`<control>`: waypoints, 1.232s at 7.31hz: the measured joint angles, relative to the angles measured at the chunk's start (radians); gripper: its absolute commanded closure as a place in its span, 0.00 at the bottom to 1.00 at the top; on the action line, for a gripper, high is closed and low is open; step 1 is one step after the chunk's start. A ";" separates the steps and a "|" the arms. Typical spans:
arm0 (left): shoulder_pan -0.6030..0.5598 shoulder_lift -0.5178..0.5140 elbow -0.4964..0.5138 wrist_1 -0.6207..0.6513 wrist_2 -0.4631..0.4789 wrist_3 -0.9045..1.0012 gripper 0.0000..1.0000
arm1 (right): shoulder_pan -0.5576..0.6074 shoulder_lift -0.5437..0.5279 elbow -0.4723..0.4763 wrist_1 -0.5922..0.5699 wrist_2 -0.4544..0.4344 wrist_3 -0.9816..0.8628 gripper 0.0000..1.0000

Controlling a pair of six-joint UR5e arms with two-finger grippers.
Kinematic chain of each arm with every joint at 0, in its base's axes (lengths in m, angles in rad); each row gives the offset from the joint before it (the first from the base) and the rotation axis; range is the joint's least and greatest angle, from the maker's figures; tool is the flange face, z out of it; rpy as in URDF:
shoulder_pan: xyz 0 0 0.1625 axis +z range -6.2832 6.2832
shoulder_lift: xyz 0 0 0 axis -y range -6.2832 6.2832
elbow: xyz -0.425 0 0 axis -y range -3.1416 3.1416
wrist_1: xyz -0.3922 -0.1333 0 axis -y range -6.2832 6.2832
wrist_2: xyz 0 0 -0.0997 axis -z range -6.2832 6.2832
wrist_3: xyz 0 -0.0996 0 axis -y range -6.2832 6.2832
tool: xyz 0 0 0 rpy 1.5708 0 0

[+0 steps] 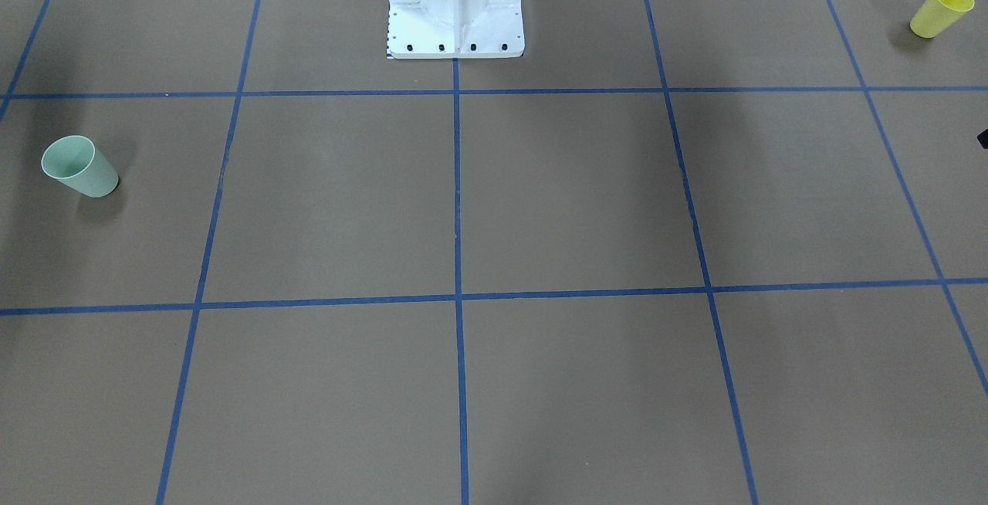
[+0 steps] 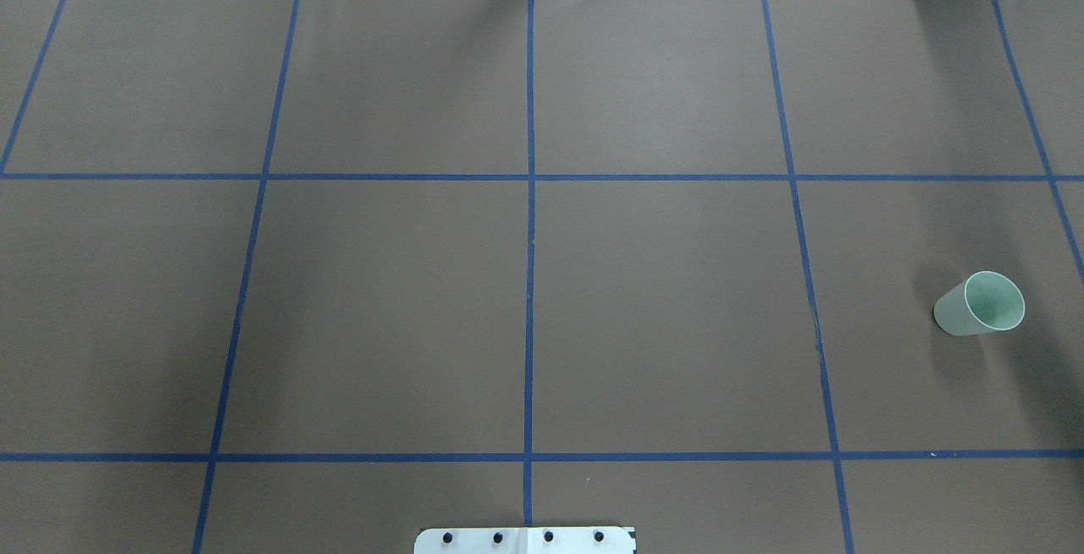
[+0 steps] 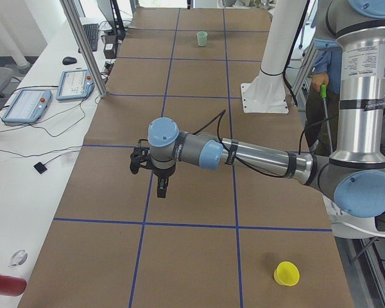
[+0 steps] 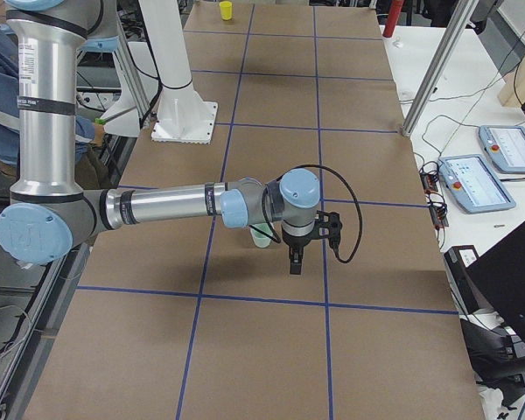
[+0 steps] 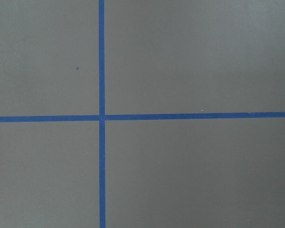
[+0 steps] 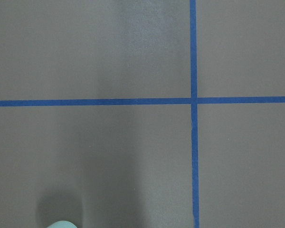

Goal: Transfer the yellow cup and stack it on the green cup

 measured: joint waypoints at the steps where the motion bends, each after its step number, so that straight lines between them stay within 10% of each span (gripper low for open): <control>1: 0.000 0.008 0.001 -0.001 -0.001 -0.002 0.00 | 0.001 -0.004 -0.002 0.001 0.002 0.000 0.00; 9: 0.015 0.105 -0.056 -0.016 0.008 -0.305 0.00 | -0.001 -0.018 -0.018 0.002 0.016 -0.005 0.00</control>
